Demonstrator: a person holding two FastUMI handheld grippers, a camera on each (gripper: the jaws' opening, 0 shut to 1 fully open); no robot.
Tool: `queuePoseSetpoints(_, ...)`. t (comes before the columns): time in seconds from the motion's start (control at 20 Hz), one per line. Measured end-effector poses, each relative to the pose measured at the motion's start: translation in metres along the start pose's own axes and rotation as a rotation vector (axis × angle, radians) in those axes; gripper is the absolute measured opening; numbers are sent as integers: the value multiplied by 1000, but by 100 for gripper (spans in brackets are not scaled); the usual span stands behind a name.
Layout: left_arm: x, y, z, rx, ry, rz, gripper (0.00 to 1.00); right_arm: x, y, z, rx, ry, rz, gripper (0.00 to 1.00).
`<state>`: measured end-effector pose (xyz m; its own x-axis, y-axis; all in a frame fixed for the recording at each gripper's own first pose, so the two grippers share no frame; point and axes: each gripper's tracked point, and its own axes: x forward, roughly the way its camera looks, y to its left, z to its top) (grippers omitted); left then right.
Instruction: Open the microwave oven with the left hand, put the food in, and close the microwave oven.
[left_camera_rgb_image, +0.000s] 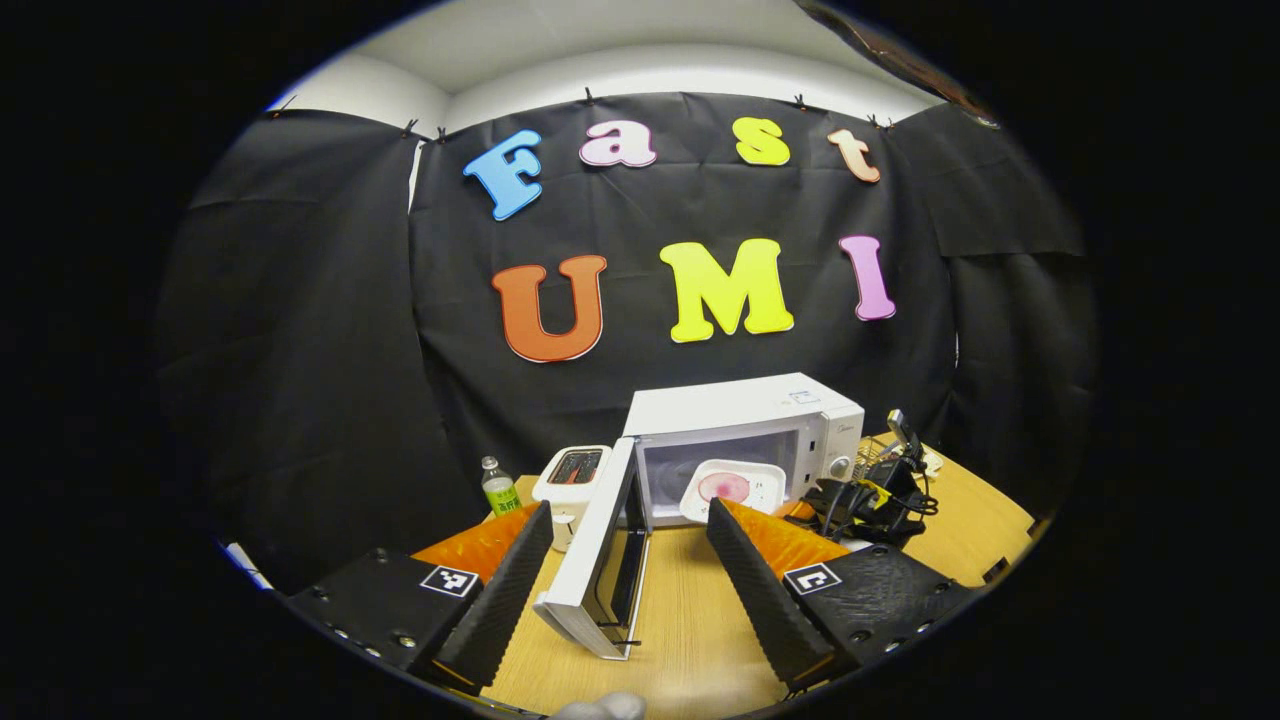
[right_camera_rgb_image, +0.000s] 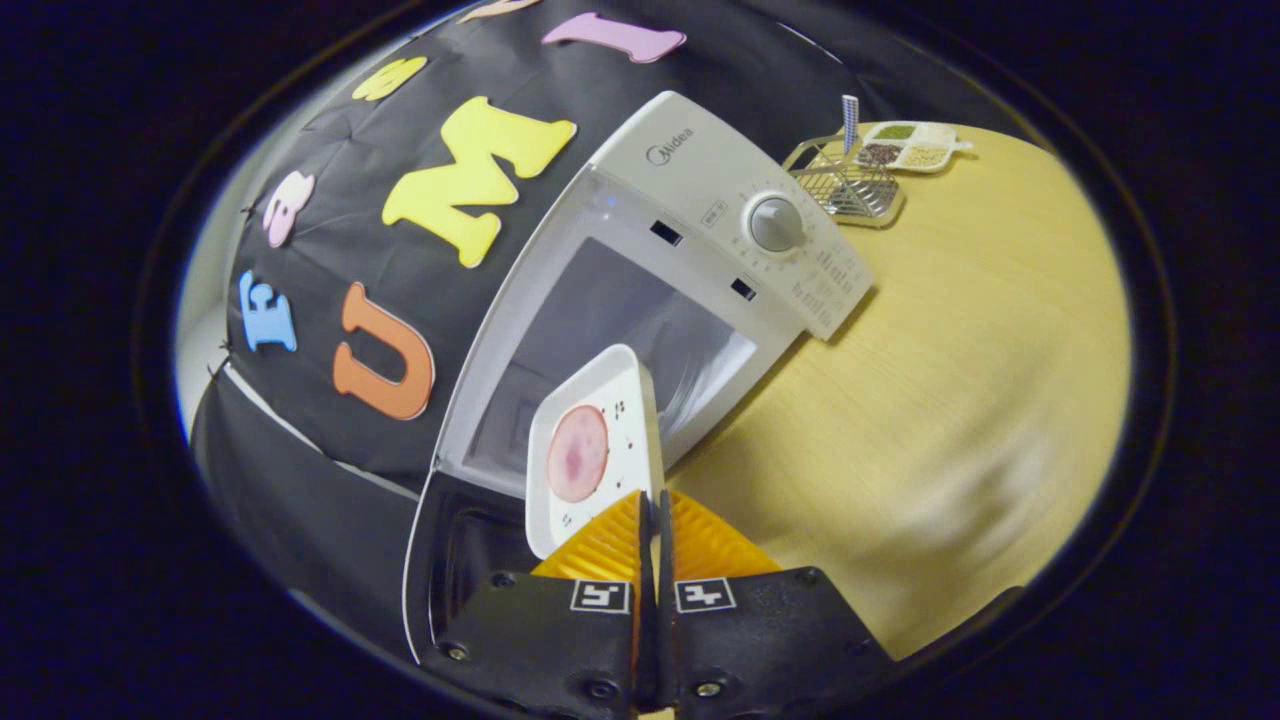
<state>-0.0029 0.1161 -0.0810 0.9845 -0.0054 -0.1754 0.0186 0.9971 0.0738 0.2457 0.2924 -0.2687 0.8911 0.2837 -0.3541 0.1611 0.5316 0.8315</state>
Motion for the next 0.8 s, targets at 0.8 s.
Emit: queuePoseSetpoints(0.8,32,33,-33,15,57,61,95,143,15,35,168,-268,-137,4)
